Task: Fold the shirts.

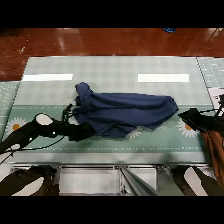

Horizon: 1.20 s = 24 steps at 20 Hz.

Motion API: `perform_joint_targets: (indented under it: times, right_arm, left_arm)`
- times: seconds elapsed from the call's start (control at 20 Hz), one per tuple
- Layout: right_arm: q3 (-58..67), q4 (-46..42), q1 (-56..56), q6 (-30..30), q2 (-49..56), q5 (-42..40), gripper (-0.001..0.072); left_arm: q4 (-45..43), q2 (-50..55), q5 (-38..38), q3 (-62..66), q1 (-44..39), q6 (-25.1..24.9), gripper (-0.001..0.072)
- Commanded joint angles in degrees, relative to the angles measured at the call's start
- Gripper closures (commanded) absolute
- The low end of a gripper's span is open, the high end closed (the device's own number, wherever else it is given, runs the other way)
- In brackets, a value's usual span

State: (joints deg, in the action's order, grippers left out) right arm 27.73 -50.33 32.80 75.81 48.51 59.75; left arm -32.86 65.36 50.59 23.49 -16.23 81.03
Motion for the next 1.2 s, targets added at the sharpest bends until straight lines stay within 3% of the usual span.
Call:
perform_joint_targets:
  times: [0.0, 0.15, 0.2, 0.25, 0.3, 0.45, 0.75, 1.0, 1.05, 1.1, 1.15]
  right_arm:
    - [-0.2, 0.5, 0.0, -0.3, -0.1, 0.2, 0.0306]
    - [-0.2, 0.5, 0.0, -0.5, -0.1, -0.4, 0.0306]
    - [-0.2, 0.5, -0.1, -0.5, -0.1, -1.3, 0.0306]
    - [-0.2, 0.5, -0.1, -0.5, -0.1, -2.4, 0.0306]
    - [-0.2, 0.7, -0.1, -0.5, 0.2, -3.4, 0.0306]
    - [-0.2, 2.6, -0.3, -1.3, 4.7, -3.4, 0.0306]
    - [3.0, 15.0, -0.5, -9.4, 20.8, -5.5, 0.0306]
    - [10.9, 17.7, -10.4, -10.4, 31.4, -7.4, 0.0325]
    - [13.1, 17.7, -12.6, -9.9, 32.4, -7.8, 0.0474]
    - [15.4, 17.6, -14.1, -10.0, 32.8, -7.7, 0.0683]
    - [18.2, 17.2, -15.2, -9.9, 32.6, -7.3, 0.0687]
  left_arm:
    - [2.8, 5.0, -5.2, 1.0, -3.4, 0.2, 0.0201]
    - [4.3, 5.6, -9.5, 3.7, -3.4, -0.2, 0.0211]
    - [4.3, 5.7, -9.5, 5.3, -3.2, -1.4, 0.0316]
    - [4.2, 5.7, -9.5, 7.0, -3.1, -3.4, 0.059]
    - [4.2, 5.7, -9.4, 8.5, -3.0, -5.5, 0.0689]
    - [3.9, 5.7, -7.7, 12.6, -2.0, -5.6, 0.069]
    - [3.7, 5.7, -6.4, 14.0, -1.9, -5.6, 0.069]
    - [3.7, 5.7, -6.4, 14.0, -1.9, -5.6, 0.069]
    - [3.7, 5.7, -6.5, 14.0, -1.9, -5.6, 0.0689]
    - [3.7, 5.7, -6.4, 14.1, -1.6, -5.6, 0.0689]
    - [3.7, 5.6, -5.8, 14.8, -0.5, -6.0, 0.0689]
